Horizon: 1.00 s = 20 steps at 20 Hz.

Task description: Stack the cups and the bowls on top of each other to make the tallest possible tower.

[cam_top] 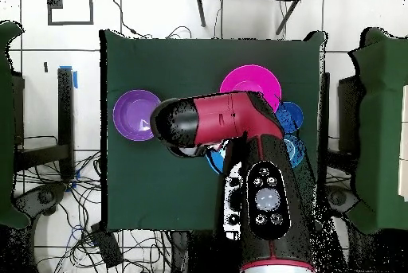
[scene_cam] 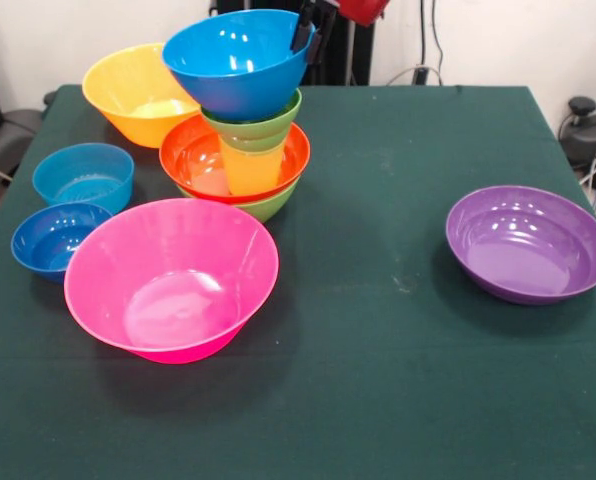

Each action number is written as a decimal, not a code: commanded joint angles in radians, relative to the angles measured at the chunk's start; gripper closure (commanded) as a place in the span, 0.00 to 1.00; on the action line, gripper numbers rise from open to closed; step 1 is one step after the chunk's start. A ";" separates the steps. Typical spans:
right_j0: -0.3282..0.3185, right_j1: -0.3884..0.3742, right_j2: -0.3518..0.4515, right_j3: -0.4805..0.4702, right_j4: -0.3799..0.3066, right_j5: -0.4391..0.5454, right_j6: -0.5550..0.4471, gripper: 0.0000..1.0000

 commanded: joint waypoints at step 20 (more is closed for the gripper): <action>-0.023 0.054 0.096 0.058 -0.067 -0.088 -0.187 1.00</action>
